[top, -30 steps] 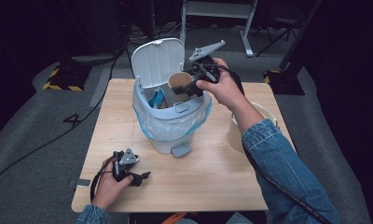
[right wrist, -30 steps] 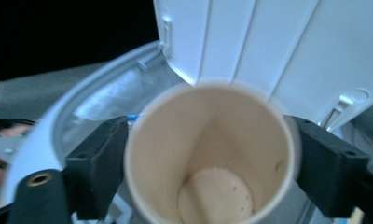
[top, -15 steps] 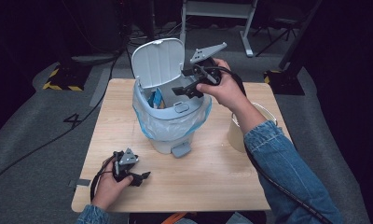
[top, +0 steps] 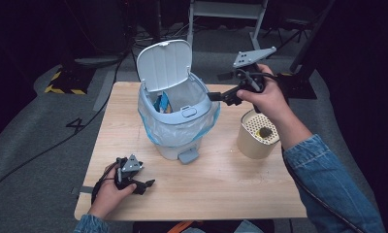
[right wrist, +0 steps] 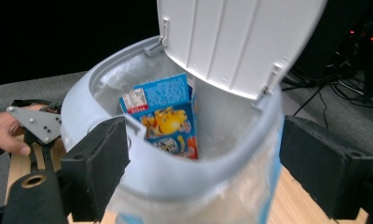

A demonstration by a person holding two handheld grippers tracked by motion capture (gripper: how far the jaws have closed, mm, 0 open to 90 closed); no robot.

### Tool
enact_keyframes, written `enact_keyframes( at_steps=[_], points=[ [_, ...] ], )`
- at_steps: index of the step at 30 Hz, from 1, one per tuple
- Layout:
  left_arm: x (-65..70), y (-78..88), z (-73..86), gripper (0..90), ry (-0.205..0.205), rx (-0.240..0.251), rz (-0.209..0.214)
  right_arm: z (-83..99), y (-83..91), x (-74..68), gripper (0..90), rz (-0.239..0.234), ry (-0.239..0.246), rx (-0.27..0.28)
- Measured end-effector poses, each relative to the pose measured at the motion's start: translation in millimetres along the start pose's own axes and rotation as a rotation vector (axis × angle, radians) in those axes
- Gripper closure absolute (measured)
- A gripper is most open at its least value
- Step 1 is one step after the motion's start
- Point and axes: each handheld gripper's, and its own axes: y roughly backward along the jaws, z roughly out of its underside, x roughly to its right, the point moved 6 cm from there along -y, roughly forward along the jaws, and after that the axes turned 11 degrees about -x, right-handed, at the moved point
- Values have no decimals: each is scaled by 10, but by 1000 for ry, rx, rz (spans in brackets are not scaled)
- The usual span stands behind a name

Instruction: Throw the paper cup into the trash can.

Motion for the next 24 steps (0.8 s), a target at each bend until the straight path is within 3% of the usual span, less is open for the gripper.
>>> enact_keyframes(
  at_steps=[10,20,24],
  points=[
    [-3,10,15,168,21,1,-16,470,511,34,175,43,-37,22],
    [-9,14,15,174,27,2,-21,988,843,46,179,66,-90,39],
    [-14,22,23,196,49,7,-27,1122,936,38,179,66,-111,55]
  ],
)
